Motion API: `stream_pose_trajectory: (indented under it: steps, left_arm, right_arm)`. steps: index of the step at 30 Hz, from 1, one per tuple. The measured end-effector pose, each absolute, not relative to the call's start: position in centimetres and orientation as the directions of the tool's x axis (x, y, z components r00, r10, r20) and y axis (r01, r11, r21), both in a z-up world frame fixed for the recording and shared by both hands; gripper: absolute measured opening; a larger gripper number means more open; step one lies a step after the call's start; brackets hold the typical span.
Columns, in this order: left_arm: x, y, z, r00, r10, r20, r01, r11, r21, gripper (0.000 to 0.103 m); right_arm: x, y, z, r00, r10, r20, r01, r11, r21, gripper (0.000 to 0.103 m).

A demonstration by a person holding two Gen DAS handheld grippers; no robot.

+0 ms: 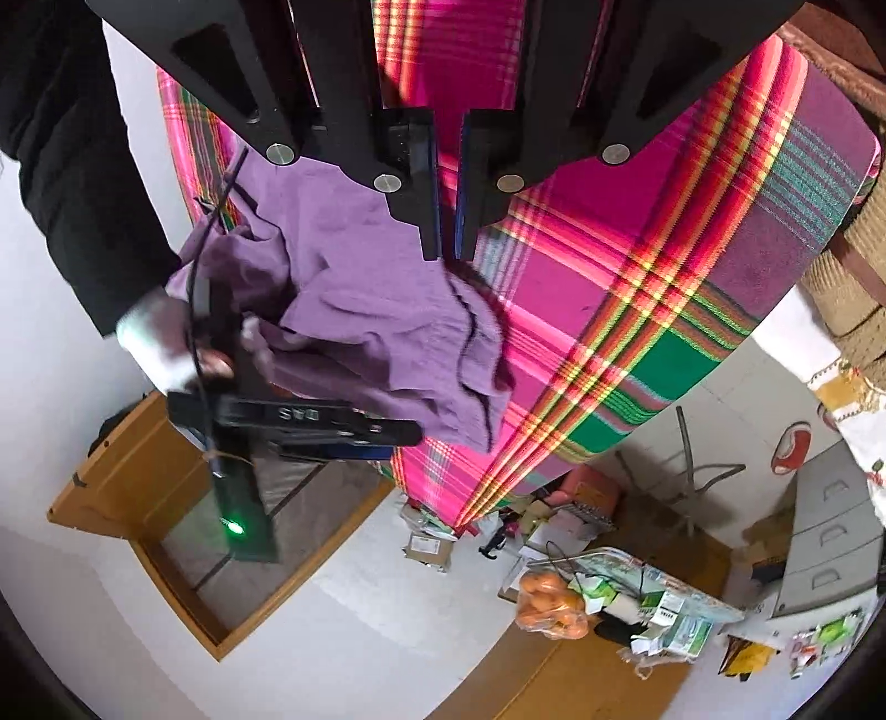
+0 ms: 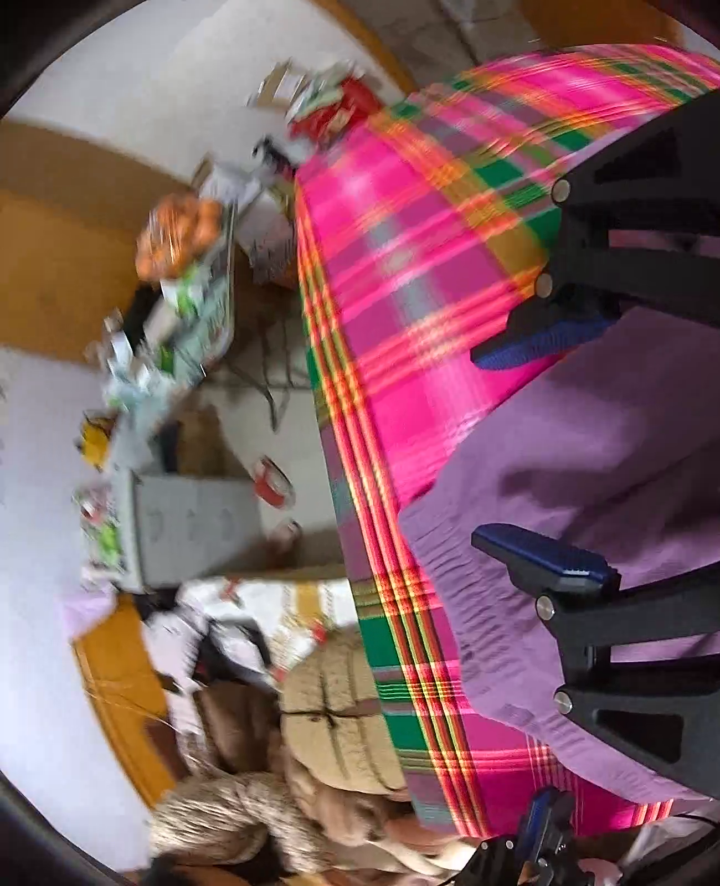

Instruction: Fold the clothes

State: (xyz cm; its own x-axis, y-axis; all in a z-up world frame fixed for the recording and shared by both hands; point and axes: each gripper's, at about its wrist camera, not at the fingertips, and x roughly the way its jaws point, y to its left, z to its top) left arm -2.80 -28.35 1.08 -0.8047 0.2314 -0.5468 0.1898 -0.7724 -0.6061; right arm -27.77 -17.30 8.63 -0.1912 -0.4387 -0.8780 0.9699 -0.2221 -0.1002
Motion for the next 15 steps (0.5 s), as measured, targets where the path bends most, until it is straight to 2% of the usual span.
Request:
stream_pose_trajectory:
  steps: [4, 5, 6, 7, 10, 13, 15]
  left_arm:
    - [-3.0, -28.6, 0.6, -0.797, 0.238, -0.555, 0.190, -0.774, -0.605, 0.005]
    - [-3.1, -28.6, 0.4, -0.794, 0.241, -0.558, 0.189, -0.775, -0.603, 0.005]
    - [-3.2, -28.7, 0.3, -0.792, 0.243, -0.559, 0.187, -0.776, -0.603, 0.005]
    - [-3.2, -28.7, 0.3, -0.793, 0.240, -0.560, 0.188, -0.777, -0.600, 0.005]
    - [-3.5, -28.8, 0.6, -0.798, 0.224, -0.559, 0.194, -0.783, -0.591, 0.005]
    - [-3.9, -28.9, 0.8, -0.799, 0.189, -0.571, 0.218, -0.793, -0.568, 0.005]
    - [-4.3, -29.0, 1.0, -0.796, 0.181, -0.578, 0.229, -0.793, -0.564, 0.005]
  right_arm:
    - [-27.6, -19.3, 5.7, -0.086, -0.339, -0.937, 0.992, -0.121, -0.048, 0.057]
    - [-27.7, -19.4, 5.6, -0.062, -0.335, -0.940, 0.993, -0.115, -0.025, 0.046]
    - [-28.1, -19.4, 5.8, -0.053, -0.338, -0.940, 0.992, -0.123, -0.011, 0.030]
    - [-28.4, -19.4, 6.0, -0.051, -0.339, -0.939, 0.991, -0.136, -0.005, 0.007]
    - [-30.2, -19.4, 8.0, -0.173, -0.398, -0.901, 0.971, -0.223, -0.088, 0.005]
    - [-33.0, -19.4, 11.3, -0.417, -0.448, -0.791, 0.880, -0.416, -0.228, 0.006]
    - [-34.9, -18.9, 13.2, -0.526, -0.447, -0.723, 0.803, -0.540, -0.250, 0.007]
